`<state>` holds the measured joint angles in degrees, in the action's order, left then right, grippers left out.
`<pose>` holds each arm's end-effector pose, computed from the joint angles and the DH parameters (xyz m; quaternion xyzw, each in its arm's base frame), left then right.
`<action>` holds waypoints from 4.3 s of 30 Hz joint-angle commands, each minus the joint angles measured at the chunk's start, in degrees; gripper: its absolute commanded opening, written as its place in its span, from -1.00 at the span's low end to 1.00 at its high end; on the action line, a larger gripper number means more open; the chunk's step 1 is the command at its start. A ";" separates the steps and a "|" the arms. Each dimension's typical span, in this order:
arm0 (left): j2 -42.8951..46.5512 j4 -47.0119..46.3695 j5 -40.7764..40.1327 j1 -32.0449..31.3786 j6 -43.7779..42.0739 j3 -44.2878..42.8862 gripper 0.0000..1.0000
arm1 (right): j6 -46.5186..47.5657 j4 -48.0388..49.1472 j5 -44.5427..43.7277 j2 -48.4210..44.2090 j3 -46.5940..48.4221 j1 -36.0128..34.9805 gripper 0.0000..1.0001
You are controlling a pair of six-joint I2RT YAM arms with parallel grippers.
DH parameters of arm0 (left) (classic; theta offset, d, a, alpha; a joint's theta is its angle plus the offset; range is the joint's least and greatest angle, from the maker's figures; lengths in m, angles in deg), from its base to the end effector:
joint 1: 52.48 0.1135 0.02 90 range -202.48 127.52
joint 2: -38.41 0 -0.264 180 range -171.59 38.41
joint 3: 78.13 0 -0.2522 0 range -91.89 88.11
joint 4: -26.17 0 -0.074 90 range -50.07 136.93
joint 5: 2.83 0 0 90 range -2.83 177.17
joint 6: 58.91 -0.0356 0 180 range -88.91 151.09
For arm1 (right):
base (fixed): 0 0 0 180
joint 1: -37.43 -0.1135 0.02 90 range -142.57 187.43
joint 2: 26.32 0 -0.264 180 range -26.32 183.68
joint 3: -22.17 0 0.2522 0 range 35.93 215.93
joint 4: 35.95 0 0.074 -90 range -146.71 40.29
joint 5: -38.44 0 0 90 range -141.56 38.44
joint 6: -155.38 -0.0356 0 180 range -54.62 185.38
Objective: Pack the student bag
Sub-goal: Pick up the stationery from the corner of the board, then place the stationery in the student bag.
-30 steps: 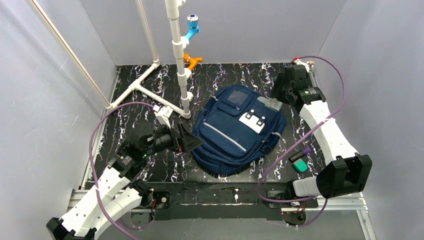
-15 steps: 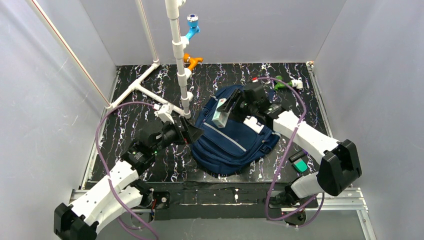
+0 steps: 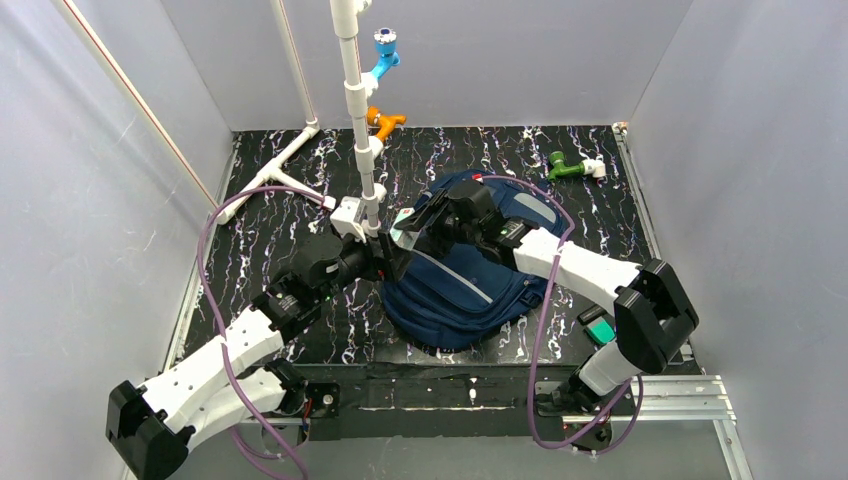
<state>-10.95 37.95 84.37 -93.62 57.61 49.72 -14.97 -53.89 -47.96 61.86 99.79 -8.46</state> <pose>0.1579 -0.1356 0.3090 0.0810 0.7560 -0.3461 0.5497 0.2460 0.2570 0.2789 0.2391 0.8252 0.4680 0.2070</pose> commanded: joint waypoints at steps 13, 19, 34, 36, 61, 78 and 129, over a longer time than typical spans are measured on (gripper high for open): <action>-3.00 -0.79 -9.04 -1.00 -3.30 -2.72 -0.02 | -4.19 4.89 -3.40 -0.53 3.91 -3.28 0.02; -1.43 -0.57 -9.10 -0.99 -1.02 -2.72 -0.30 | -3.76 4.95 -3.30 -0.31 3.49 -3.50 0.07; 2.77 8.84 -13.30 -0.89 9.40 -3.96 -0.55 | 17.99 -7.62 1.04 -5.21 4.12 0.35 0.97; 3.53 13.73 -16.55 -0.91 10.02 -5.54 -0.56 | 27.19 -12.67 1.16 -7.37 4.93 1.95 0.97; 11.78 32.65 -20.04 -0.87 13.88 -7.02 -0.53 | 79.12 -37.68 -40.16 1.77 7.93 -24.97 0.49; 14.00 26.72 -9.54 -0.79 23.18 -2.16 -0.50 | 77.81 -35.25 -46.39 -2.51 9.15 -24.57 -0.97; -37.27 -39.43 2.81 -0.40 64.83 6.81 0.36 | 69.64 -23.34 -6.94 -14.86 6.03 -4.38 -0.97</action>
<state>-50.44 -0.69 87.64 -94.54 125.10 55.21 54.99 -81.43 -56.10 49.58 103.46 -12.54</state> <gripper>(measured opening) 0.610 0.058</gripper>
